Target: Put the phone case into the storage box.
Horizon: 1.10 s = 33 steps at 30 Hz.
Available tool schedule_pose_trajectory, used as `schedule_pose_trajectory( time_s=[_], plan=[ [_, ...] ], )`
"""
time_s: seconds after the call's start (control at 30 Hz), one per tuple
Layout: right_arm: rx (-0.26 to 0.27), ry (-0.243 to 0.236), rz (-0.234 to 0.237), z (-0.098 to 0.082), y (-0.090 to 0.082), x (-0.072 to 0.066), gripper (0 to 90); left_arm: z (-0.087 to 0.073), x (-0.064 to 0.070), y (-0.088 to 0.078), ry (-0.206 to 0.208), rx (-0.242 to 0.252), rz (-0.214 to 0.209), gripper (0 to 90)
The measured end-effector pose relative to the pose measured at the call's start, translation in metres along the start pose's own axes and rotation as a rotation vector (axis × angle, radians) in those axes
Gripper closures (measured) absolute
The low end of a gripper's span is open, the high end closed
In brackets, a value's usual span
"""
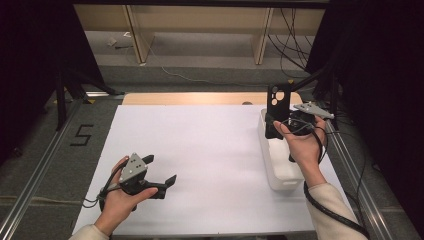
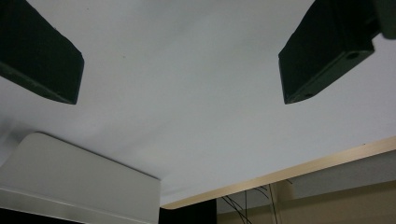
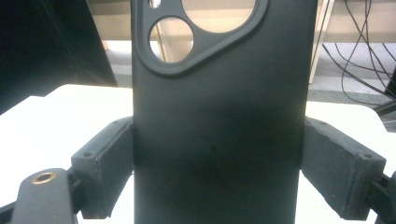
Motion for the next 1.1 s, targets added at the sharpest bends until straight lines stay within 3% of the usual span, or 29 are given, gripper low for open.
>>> schedule_pose_trajectory(
  time_s=[1.1],
  plan=[
    [-0.023, -0.028, -0.05, -0.006, 0.007, 0.014, 16.4, 0.0, 0.0, 0.0, -0.004, 0.0, 0.003, 0.0]
  ],
)
Point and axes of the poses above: each handheld gripper's, and its own axes: y roughly forward along the jaws, z roughly out of its top, x roughly to its right, the point moved 8 cm from there along y, roughly forward along the jaws, and after that the axes turned 11 degrees about x, right-handed, at the moved point
